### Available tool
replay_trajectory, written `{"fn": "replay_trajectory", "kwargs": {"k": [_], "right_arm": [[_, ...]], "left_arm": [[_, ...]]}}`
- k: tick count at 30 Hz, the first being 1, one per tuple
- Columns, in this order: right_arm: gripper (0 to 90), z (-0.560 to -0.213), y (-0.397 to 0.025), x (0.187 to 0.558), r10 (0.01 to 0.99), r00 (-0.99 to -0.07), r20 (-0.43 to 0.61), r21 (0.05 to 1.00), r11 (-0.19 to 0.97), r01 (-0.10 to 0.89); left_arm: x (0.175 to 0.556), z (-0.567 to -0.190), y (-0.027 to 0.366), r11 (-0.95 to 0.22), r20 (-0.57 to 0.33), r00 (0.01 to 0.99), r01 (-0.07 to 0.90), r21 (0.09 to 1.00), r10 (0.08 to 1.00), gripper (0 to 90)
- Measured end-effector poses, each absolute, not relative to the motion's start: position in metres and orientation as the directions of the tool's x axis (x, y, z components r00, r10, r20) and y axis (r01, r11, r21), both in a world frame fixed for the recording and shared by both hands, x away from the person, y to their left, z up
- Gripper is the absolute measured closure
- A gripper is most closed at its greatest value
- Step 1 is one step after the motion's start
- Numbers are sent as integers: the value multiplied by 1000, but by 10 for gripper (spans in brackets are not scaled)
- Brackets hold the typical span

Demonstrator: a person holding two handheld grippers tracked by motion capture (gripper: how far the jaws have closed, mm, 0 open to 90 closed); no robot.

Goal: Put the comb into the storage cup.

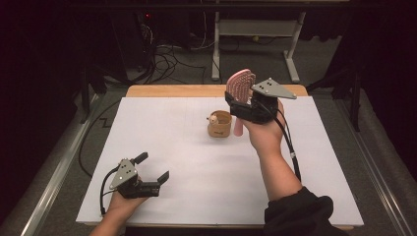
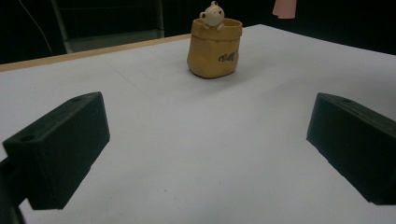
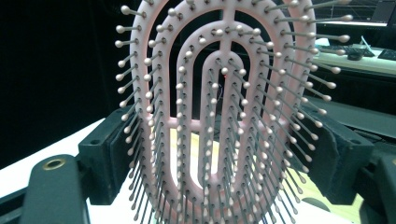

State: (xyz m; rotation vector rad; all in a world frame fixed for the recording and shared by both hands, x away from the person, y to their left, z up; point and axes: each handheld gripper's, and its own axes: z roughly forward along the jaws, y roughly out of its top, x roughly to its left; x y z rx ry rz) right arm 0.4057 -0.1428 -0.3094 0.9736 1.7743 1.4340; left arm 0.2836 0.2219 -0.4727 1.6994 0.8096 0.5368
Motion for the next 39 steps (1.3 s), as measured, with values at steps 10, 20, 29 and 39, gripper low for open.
{"fn": "replay_trajectory", "kwargs": {"k": [10, 20, 29, 39], "right_arm": [[205, -312, -134, 414, 856, -515, -39, 980, 133, 147], [205, -310, -129, 426, 864, -502, -44, 980, 135, 145], [205, -305, -120, 434, 859, -508, -56, 981, 143, 134], [205, -302, -109, 443, 860, -506, -63, 982, 145, 123]], "left_arm": [[282, -472, 223, -141, -55, 660, 240, 960, 749, 0], [283, -472, 224, -135, -63, 660, 245, 960, 749, 0], [282, -472, 224, -135, -64, 661, 246, 960, 747, 0], [282, -473, 224, -132, -70, 663, 250, 959, 746, 0]]}}
